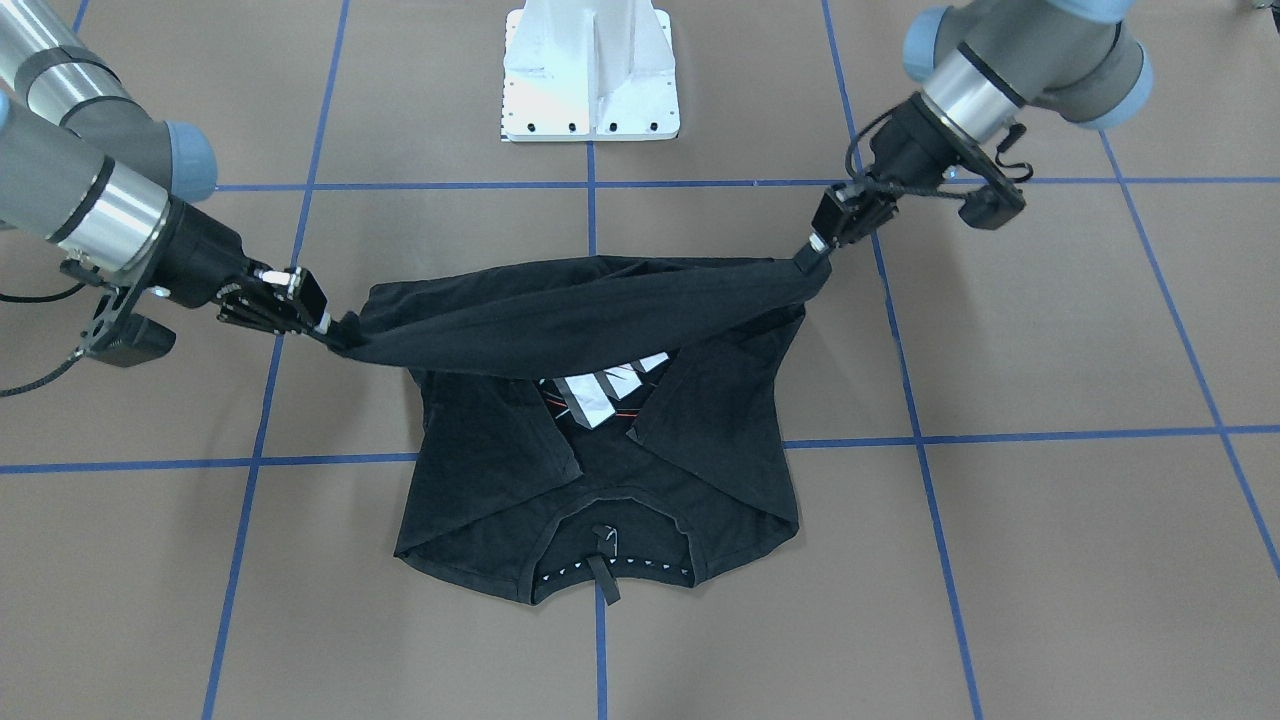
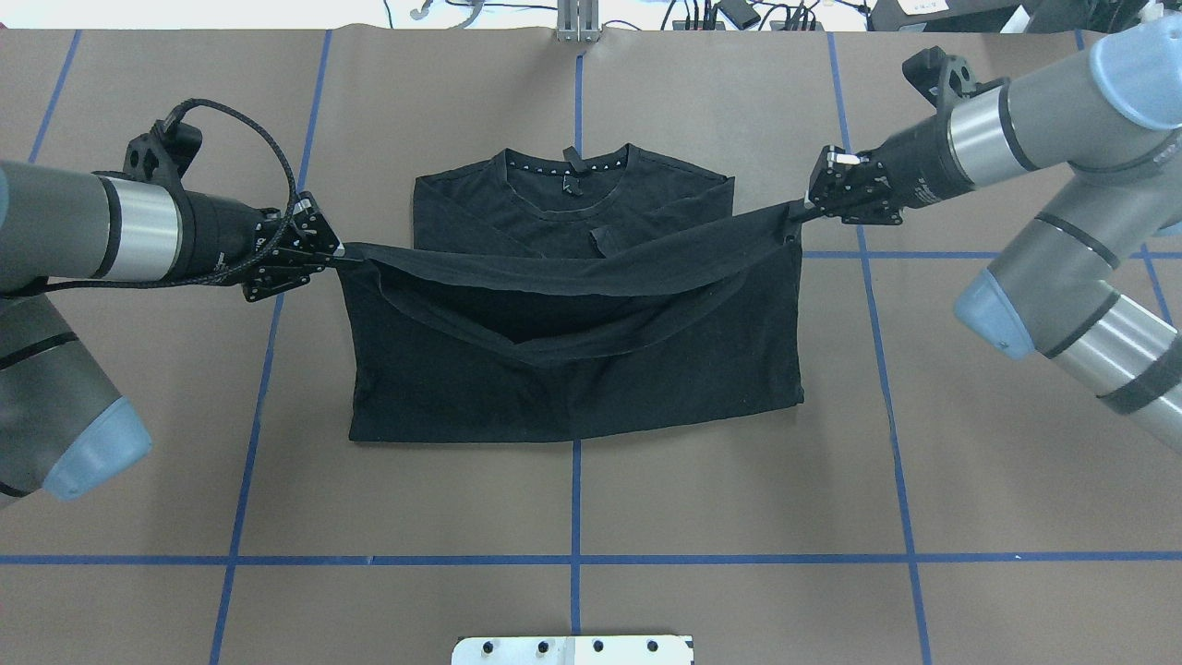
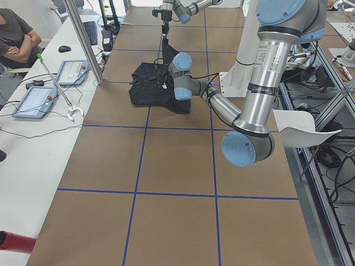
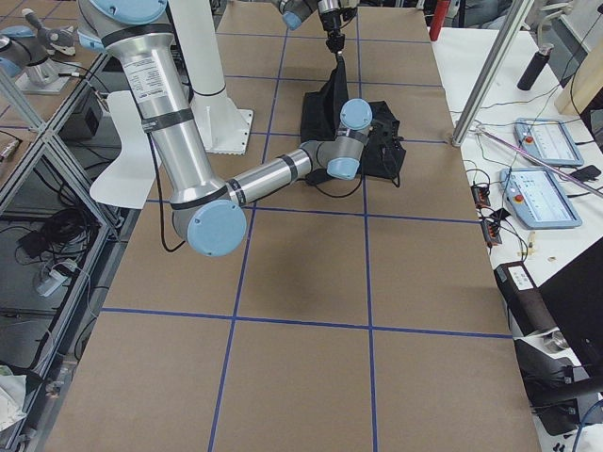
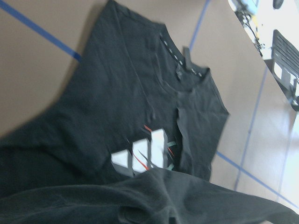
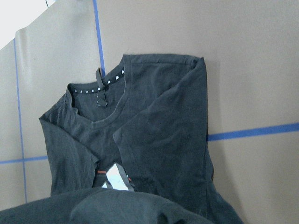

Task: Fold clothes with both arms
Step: 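Lift the hem with both grippers and carry it over toward the collar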

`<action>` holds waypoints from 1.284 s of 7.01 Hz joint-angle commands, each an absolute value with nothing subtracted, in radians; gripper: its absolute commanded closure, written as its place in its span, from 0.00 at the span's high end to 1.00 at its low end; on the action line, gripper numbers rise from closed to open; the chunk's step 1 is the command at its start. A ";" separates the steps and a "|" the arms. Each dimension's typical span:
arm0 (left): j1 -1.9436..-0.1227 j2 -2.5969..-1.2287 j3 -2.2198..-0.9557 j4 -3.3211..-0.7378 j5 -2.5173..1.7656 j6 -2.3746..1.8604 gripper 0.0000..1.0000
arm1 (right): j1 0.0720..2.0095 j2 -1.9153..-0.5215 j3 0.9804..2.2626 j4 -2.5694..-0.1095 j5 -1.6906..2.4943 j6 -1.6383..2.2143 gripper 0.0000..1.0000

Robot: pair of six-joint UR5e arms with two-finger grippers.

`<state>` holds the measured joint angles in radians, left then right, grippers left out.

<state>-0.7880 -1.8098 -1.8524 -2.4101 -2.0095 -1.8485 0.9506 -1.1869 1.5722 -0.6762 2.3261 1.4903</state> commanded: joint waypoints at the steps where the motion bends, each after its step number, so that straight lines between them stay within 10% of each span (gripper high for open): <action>1: -0.799 -1.848 -1.722 -2.416 -1.970 -1.848 0.00 | 0.950 -1.091 1.436 -0.675 2.223 1.488 0.00; 9: -0.824 -1.983 -1.440 -2.507 -1.888 -1.848 0.00 | 0.946 -0.980 1.261 -0.678 2.102 1.493 0.00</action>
